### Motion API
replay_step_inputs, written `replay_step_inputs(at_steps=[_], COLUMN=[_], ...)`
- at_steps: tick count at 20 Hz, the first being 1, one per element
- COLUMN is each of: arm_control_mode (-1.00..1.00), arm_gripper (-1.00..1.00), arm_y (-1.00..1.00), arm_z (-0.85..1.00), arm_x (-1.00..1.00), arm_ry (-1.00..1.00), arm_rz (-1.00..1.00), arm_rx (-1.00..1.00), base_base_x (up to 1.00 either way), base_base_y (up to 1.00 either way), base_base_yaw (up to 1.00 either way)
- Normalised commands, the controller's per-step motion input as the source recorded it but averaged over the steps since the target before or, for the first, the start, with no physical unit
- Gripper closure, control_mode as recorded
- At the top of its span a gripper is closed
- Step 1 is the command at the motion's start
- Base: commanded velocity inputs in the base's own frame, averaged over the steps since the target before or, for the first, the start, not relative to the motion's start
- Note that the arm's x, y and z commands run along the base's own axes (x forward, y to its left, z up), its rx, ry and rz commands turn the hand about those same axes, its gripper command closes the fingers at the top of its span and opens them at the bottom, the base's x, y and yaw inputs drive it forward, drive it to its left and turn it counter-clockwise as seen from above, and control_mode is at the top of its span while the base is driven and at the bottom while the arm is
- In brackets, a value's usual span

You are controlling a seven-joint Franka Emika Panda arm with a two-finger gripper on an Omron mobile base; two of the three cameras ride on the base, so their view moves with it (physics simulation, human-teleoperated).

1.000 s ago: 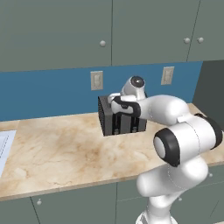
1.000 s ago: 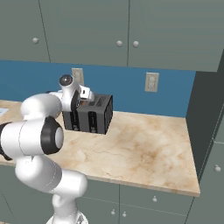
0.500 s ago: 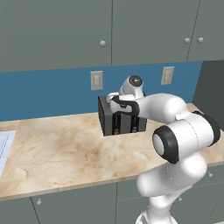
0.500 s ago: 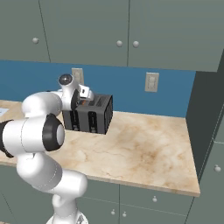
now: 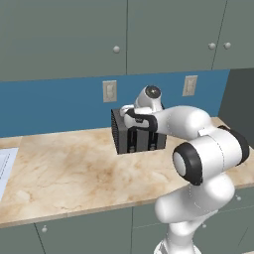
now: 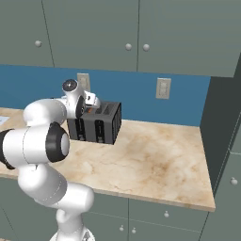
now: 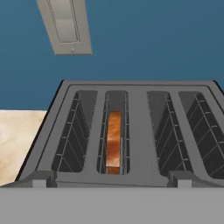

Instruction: Start the toaster. Once the lever pops up, take the bread to the plate on the dining counter.

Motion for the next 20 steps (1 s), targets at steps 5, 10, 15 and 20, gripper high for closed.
replay_step_inputs(at_steps=[5, 10, 15, 20], arm_control_mode=[-1.00, -1.00, -1.00, -1.00], arm_gripper=[-1.00, -1.00, -1.00, -1.00], arm_y=[0.00, 0.00, 0.00, 0.00], arm_z=[-0.03, -0.06, -0.03, 0.00], arm_x=[0.07, 0.09, 0.01, 0.00], arm_ry=[0.00, 0.00, 0.00, 0.00], arm_rz=[0.00, 0.00, 0.00, 0.00], arm_rx=[0.00, 0.00, 0.00, 0.00], base_base_x=[0.00, 0.00, 0.00, 0.00], base_base_y=[0.00, 0.00, 0.00, 0.00], base_base_yaw=[0.00, 0.00, 0.00, 0.00])
